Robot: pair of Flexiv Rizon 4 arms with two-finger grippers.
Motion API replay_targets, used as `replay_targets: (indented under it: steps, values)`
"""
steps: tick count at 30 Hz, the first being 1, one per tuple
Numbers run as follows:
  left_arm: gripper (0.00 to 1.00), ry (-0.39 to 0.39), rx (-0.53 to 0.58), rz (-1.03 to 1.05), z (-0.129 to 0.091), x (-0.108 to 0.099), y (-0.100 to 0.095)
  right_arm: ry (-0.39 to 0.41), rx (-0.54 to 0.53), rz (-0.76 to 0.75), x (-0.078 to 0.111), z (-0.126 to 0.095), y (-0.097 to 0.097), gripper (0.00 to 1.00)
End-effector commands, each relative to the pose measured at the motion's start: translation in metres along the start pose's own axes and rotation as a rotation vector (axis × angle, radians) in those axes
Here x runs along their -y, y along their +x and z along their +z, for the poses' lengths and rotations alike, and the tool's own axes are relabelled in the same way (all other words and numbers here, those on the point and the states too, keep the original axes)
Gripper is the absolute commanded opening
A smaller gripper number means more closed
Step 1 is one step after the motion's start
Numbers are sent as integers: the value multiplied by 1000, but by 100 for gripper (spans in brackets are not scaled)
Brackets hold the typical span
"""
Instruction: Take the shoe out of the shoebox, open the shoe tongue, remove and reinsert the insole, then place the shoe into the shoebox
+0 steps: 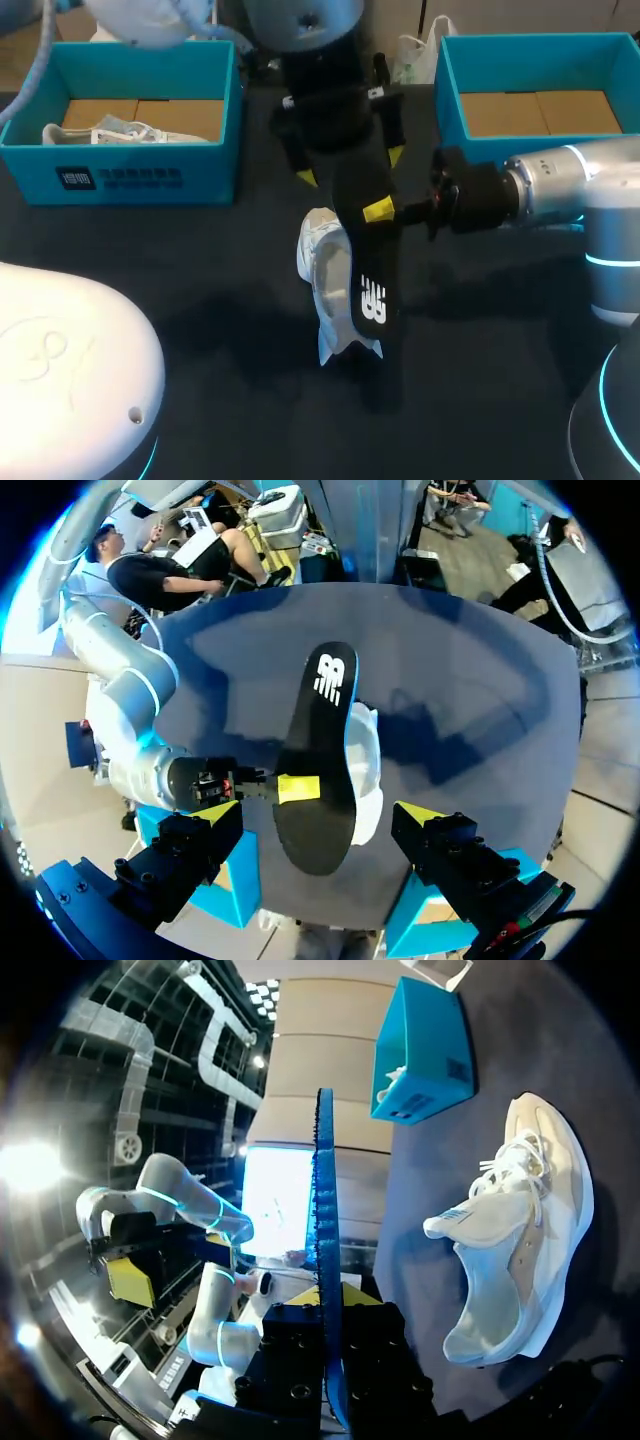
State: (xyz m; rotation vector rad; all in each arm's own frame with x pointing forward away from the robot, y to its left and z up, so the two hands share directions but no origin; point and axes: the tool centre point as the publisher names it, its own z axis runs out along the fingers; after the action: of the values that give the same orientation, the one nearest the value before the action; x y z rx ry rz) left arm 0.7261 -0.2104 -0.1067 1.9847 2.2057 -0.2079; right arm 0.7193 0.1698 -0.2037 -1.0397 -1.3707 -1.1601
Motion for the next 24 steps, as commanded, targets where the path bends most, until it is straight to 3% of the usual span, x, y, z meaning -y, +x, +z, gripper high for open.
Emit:
replay_targets:
  steps: [1, 24]
  values:
    - [100, 16, -179, 11, 5, -4, -11, 10, 2, 1, -4, 2, -1, 0]
    - [100, 33, -192, 44, 15, 4, -19, 14, -4, -4, -8, 5, -4, 0]
